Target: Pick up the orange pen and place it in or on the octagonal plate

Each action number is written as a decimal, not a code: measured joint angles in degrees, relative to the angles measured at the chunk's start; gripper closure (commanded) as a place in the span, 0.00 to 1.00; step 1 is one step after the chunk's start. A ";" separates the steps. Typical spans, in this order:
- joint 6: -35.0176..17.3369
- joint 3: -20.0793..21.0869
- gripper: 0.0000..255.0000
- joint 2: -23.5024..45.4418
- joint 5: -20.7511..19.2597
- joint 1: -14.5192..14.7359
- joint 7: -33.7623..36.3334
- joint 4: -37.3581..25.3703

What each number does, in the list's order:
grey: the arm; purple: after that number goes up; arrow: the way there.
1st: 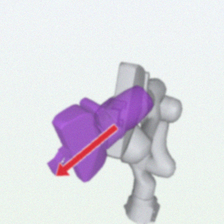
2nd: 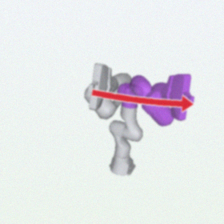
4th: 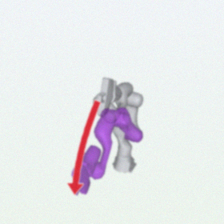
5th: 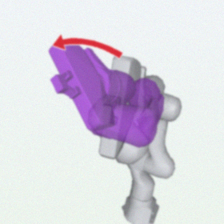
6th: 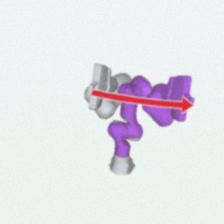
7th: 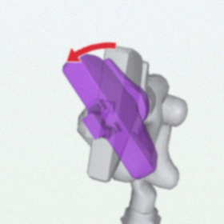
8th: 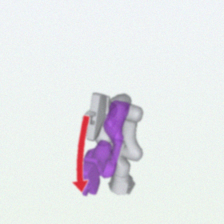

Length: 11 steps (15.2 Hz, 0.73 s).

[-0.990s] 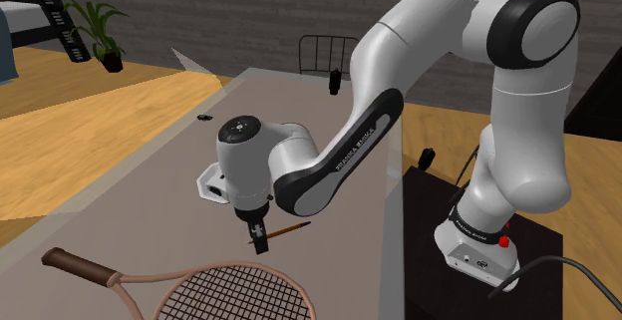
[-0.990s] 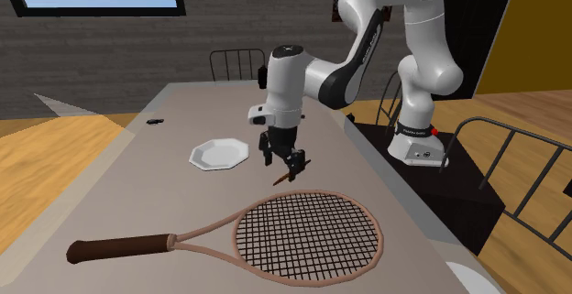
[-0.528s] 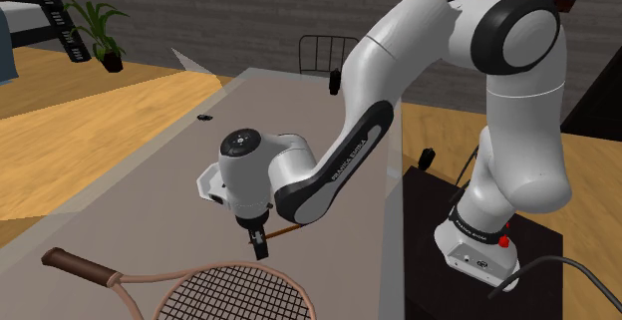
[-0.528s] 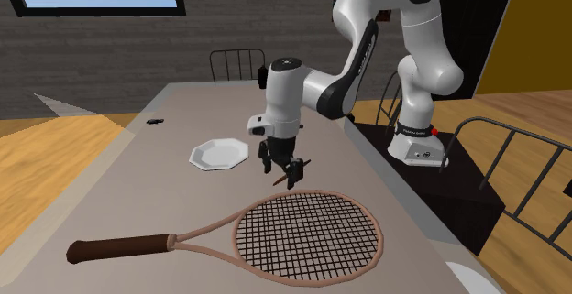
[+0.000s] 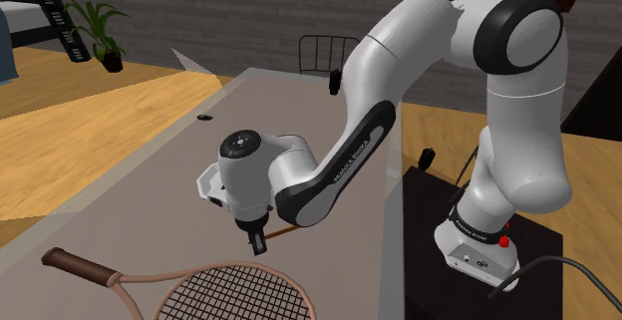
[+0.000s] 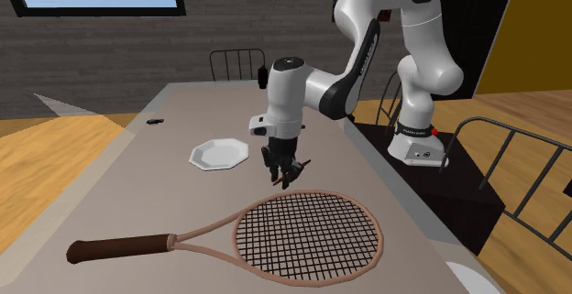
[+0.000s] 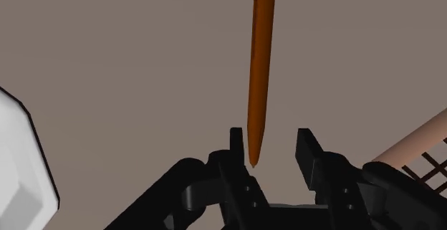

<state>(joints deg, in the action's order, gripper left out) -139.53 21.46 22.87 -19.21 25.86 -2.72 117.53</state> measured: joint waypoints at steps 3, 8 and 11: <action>-0.15 -0.01 1.00 -0.17 0.08 -0.16 -0.11 0.15; 0.20 -0.22 1.00 -0.12 0.05 -0.32 -0.15 -0.14; 1.56 0.18 1.00 -1.38 0.98 -0.79 -0.88 -0.19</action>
<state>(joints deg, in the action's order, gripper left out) -137.97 21.64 21.49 -18.23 25.07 -3.60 117.34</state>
